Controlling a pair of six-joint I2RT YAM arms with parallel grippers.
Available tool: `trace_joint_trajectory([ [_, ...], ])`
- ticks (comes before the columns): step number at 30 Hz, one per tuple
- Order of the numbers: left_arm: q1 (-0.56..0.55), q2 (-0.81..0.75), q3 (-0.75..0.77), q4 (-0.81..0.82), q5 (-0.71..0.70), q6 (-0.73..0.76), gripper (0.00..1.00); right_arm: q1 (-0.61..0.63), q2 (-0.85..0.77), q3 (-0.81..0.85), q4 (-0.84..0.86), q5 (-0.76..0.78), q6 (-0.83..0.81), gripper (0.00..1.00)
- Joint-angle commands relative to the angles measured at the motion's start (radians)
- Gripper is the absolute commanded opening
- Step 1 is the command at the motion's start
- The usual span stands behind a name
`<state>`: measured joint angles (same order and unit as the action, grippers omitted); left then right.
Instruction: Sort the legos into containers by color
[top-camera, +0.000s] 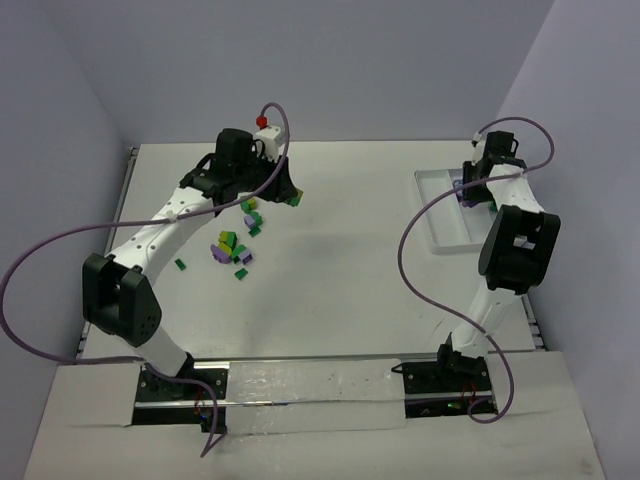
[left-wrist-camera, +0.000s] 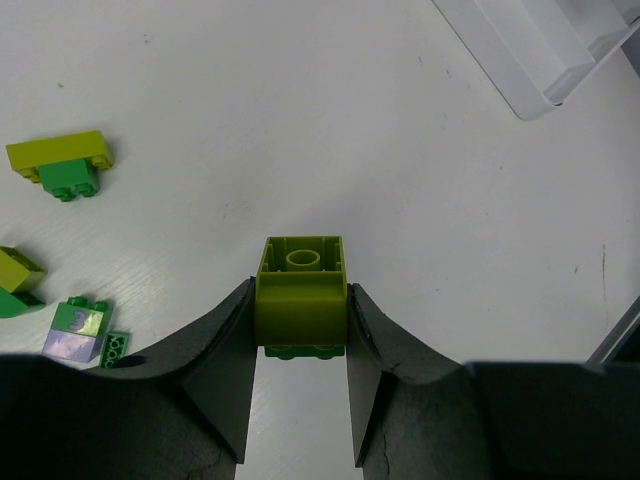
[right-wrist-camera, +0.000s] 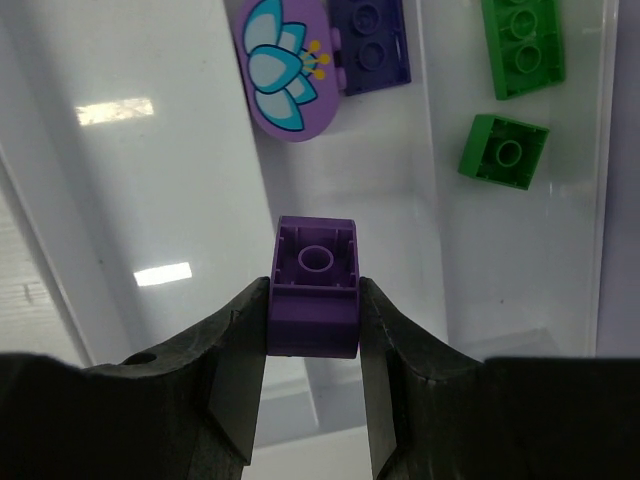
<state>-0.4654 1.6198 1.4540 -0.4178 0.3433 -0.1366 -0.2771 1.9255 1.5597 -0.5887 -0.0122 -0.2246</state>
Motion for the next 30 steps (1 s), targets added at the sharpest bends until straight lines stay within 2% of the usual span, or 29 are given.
trace_joint_trajectory([
  [1,0.010,0.027,0.073,0.017,0.068,-0.012,0.00,-0.017,0.012,0.025,0.078,0.067,-0.022,0.01],
  [4,0.017,0.039,0.078,0.024,0.078,-0.019,0.00,-0.021,0.031,0.023,0.100,0.074,-0.023,0.06],
  [9,0.030,0.050,0.075,0.038,0.105,-0.047,0.00,-0.035,0.083,0.061,0.091,0.064,-0.021,0.25],
  [11,0.041,0.050,0.064,0.063,0.138,-0.074,0.00,-0.040,0.106,0.072,0.089,0.054,-0.016,0.37],
  [13,0.052,0.047,0.048,0.084,0.159,-0.103,0.00,-0.043,0.117,0.081,0.079,0.038,-0.012,0.41],
  [15,0.060,0.041,0.037,0.109,0.185,-0.120,0.00,-0.044,0.118,0.083,0.074,0.027,-0.006,0.59],
  [16,0.066,0.039,0.031,0.118,0.197,-0.131,0.00,-0.044,0.115,0.083,0.071,0.021,-0.003,0.65],
  [17,0.067,0.038,0.031,0.119,0.198,-0.132,0.00,-0.044,0.115,0.083,0.070,0.017,-0.002,0.66],
  [19,0.075,0.031,0.020,0.138,0.236,-0.157,0.00,-0.041,0.080,0.075,0.058,-0.021,0.009,0.84],
  [20,0.077,0.030,0.017,0.144,0.244,-0.163,0.00,-0.038,0.066,0.072,0.055,-0.034,0.012,0.87],
  [25,0.094,0.019,0.006,0.187,0.295,-0.220,0.00,-0.003,-0.072,0.060,0.048,-0.161,0.052,0.93],
  [30,0.151,-0.028,-0.092,0.394,0.496,-0.398,0.00,0.064,-0.220,0.033,0.080,-0.520,0.124,0.93],
])
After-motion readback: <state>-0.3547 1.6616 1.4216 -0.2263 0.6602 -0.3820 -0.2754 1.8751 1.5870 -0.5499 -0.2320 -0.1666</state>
